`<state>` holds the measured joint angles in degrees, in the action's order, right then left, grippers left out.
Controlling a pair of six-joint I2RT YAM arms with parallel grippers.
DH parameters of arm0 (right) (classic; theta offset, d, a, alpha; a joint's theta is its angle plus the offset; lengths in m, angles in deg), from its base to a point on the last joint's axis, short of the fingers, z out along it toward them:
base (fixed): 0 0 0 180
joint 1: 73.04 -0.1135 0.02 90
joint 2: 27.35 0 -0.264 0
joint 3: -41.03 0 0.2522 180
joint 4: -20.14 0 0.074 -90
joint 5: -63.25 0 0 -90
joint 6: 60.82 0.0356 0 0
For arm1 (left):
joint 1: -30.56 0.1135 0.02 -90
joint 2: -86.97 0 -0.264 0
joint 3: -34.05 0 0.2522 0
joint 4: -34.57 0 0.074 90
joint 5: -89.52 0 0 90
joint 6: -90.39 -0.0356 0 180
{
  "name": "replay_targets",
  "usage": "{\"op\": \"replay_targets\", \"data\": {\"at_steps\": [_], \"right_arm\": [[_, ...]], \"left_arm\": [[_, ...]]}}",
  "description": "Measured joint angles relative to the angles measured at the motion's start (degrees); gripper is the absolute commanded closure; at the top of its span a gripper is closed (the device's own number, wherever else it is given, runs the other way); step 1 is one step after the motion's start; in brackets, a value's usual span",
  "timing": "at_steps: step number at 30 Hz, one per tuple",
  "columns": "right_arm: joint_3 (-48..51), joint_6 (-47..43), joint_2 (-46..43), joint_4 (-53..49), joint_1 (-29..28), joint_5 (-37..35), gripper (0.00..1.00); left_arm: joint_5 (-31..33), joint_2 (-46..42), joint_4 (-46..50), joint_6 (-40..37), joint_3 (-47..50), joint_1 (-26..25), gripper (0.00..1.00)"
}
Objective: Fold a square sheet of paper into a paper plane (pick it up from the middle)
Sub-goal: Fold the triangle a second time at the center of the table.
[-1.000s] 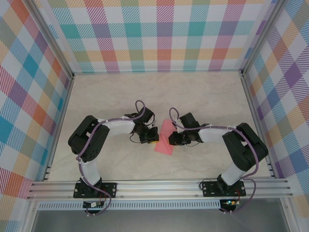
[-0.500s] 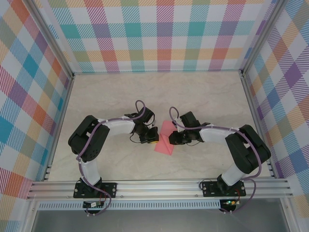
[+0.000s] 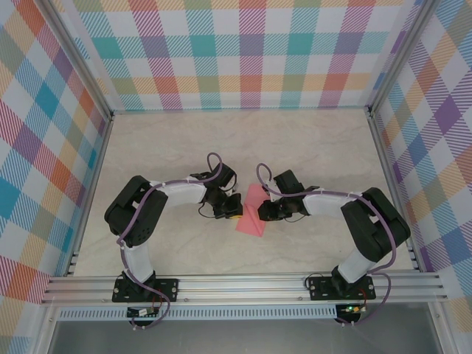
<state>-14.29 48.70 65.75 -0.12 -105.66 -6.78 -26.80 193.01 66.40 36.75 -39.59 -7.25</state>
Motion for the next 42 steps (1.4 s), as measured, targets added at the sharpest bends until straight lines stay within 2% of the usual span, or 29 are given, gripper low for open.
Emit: {"op": "replay_targets", "data": {"at_steps": [22,31,37,42], "right_arm": [[-0.57,-1.01,1.03,-0.24,0.00,-0.42,0.86],[-0.72,-1.22,1.36,-0.22,0.00,-0.42,0.86],[-0.90,-1.22,1.62,-0.20,0.00,-0.37,0.86],[-0.90,-1.25,1.62,-0.20,0.00,-0.37,0.86]], "left_arm": [[-0.02,0.04,0.07,-0.20,-0.07,0.00,0.94],[1.49,-0.39,1.68,-0.20,-0.96,-0.02,0.86],[2.38,-3.91,1.25,0.66,-1.07,-0.02,0.92],[1.29,-4.35,-3.06,3.78,-1.14,-0.02,0.95]]}}
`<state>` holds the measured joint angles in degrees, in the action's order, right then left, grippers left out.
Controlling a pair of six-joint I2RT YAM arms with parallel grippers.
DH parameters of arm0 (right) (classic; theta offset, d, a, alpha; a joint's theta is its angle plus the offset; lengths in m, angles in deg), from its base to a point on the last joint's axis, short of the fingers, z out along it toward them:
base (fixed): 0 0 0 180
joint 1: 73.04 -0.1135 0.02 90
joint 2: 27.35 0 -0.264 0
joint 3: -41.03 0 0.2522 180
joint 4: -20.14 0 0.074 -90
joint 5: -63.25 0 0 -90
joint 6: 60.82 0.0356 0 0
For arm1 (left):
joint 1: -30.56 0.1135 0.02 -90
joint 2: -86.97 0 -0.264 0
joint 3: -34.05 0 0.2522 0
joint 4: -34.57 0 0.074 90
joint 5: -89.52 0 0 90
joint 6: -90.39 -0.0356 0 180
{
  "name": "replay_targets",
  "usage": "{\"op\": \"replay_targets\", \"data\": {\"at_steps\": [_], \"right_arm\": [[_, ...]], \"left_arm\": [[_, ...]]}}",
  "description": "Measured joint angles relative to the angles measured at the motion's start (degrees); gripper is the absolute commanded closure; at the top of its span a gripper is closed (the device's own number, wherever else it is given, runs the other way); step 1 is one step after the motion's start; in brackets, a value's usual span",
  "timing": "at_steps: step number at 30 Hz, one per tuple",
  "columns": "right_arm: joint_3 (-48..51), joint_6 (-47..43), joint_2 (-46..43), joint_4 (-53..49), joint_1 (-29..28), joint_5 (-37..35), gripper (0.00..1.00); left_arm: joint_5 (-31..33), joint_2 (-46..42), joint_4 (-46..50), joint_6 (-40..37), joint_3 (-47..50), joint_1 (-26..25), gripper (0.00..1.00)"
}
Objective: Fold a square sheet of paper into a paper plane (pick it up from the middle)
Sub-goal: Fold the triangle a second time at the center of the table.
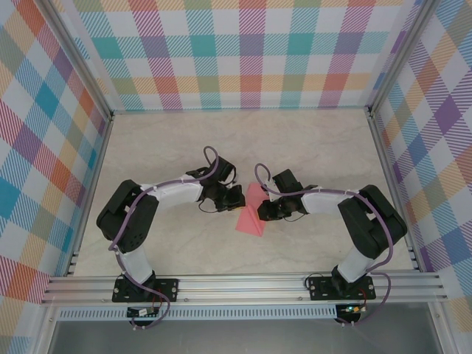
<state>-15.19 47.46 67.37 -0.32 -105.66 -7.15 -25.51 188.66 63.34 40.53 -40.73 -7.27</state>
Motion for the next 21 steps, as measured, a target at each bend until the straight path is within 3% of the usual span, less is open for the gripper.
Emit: {"op": "replay_targets", "data": {"at_steps": [9,21], "right_arm": [[0.00,0.02,0.02,0.00,0.02,0.00,0.86],[0.00,0.02,0.13,0.09,0.02,0.17,0.86]], "left_arm": [[-2.43,2.36,-9.40,6.54,-0.13,-0.02,0.95],[-4.50,5.53,-12.44,8.59,-0.26,-0.04,0.94]]}}
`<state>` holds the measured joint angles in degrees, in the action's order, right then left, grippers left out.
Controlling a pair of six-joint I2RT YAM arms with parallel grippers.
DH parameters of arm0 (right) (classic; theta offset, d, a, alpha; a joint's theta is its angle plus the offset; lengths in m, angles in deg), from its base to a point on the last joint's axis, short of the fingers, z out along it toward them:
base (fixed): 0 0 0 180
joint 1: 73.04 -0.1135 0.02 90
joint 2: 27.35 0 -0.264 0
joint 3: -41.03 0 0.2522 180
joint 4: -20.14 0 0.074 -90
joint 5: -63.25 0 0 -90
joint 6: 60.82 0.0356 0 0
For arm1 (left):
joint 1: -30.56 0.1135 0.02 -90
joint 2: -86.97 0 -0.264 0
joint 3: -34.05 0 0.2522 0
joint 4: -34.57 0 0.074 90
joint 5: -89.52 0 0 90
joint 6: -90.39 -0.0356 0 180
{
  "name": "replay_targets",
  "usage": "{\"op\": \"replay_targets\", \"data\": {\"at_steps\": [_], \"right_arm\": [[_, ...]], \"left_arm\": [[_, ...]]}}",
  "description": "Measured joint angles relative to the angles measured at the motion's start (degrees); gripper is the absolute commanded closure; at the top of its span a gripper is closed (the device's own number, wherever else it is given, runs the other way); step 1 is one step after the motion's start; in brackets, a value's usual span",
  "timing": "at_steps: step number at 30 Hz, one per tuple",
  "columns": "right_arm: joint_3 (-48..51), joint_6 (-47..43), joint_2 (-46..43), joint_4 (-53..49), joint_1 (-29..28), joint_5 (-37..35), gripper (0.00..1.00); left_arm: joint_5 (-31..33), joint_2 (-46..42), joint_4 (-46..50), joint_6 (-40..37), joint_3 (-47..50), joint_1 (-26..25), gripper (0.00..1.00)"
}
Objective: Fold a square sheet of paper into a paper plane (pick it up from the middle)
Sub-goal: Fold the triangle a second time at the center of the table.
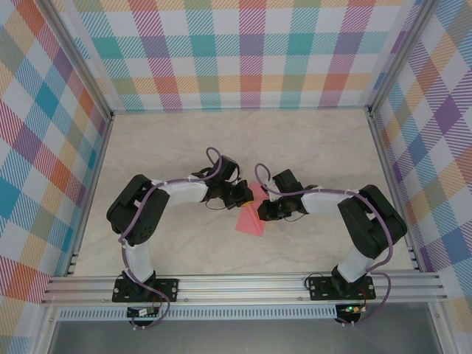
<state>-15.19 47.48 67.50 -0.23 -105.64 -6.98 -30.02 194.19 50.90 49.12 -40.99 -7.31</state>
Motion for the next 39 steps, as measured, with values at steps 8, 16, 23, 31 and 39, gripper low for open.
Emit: {"op": "replay_targets", "data": {"at_steps": [8,16,23,31,39], "right_arm": [[0.00,0.02,0.11,0.09,0.00,0.28,0.86],[0.00,0.00,0.15,0.11,0.00,0.35,0.86],[0.00,0.02,0.17,0.11,0.00,0.37,0.86],[0.00,0.02,0.20,0.11,0.00,0.42,0.85],[-0.42,0.13,0.20,-0.42,0.00,0.68,0.81]], "left_arm": [[-0.52,0.85,0.07,-0.11,0.00,-1.05,0.94],[-0.61,1.29,0.31,-0.37,0.00,-1.64,0.94],[-0.39,2.40,0.44,-0.87,0.00,-1.66,0.94],[0.63,3.50,0.44,-1.84,0.07,-1.68,0.94],[0.70,3.82,-0.72,-2.08,0.79,-1.70,0.95]]}}
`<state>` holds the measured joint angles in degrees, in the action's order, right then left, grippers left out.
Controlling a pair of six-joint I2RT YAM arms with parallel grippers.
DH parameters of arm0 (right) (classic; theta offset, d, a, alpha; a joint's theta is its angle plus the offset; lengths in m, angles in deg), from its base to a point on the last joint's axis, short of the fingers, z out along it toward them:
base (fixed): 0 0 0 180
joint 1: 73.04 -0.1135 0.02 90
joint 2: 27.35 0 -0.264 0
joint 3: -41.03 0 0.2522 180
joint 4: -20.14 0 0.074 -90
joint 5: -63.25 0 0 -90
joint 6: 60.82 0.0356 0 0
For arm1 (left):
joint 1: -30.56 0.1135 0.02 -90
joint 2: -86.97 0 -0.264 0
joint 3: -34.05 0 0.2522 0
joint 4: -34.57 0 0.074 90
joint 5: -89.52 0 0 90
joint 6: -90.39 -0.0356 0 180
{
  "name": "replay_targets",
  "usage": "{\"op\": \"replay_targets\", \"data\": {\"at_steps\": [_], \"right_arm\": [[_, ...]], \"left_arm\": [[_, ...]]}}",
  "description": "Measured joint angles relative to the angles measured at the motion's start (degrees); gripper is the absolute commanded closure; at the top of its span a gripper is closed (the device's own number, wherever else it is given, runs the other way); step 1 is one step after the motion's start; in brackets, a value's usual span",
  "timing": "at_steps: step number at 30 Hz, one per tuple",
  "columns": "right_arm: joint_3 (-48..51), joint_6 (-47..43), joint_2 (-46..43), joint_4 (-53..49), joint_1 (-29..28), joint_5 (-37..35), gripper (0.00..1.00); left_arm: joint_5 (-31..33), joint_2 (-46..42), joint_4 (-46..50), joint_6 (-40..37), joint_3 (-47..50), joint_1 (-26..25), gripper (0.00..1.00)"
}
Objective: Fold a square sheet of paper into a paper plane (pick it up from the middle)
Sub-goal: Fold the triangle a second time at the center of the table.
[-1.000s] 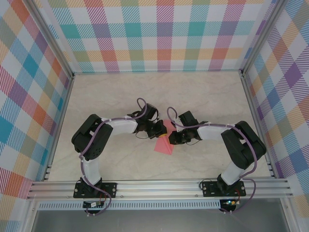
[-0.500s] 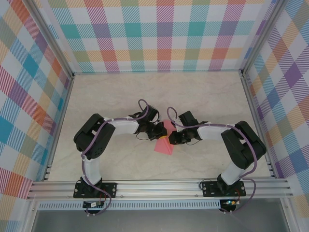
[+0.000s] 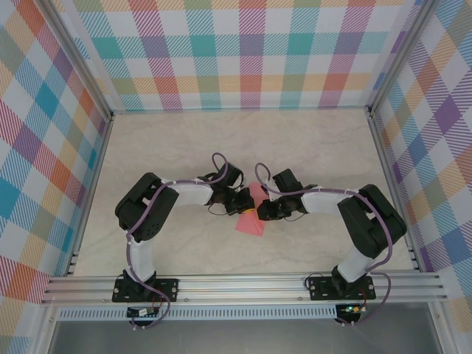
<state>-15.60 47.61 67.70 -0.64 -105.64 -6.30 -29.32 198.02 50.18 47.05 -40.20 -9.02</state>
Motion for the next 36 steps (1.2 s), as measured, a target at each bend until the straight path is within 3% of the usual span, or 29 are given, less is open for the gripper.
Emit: {"op": "replay_targets", "data": {"at_steps": [5,8,12,15,19,21,29,36], "right_arm": [[-0.52,0.68,-0.94,-1.29,-0.13,-0.52,0.71],[-0.66,1.31,-2.80,-3.23,0.00,-2.71,0.58],[-0.76,2.60,-7.96,-6.62,0.15,-5.84,0.53],[-0.76,4.42,-12.52,-8.17,0.22,-6.14,0.58],[-0.17,8.61,-16.98,-6.91,0.31,-1.05,0.78],[0.22,10.93,-17.20,-6.01,0.28,1.90,0.83],[2.38,16.26,-13.29,-4.50,-0.46,10.36,0.86],[1.33,17.59,-6.03,-4.57,-0.83,12.74,0.86]], "left_arm": [[-0.04,-0.02,-0.61,-0.96,0.35,0.00,0.95],[-0.04,-0.02,-0.63,-1.33,0.35,0.00,0.95],[-0.04,-0.02,-0.63,-1.51,0.35,0.00,0.95],[-0.04,-0.02,-0.63,-1.66,0.35,0.00,0.95],[-0.04,-0.02,-0.63,-1.97,0.35,0.00,0.95],[-0.04,-0.02,-0.63,-2.16,0.35,0.00,0.95],[-0.07,-0.02,-0.63,-2.58,0.35,0.00,0.95],[-0.07,-0.02,-0.61,-2.58,0.35,0.00,0.95]]}}
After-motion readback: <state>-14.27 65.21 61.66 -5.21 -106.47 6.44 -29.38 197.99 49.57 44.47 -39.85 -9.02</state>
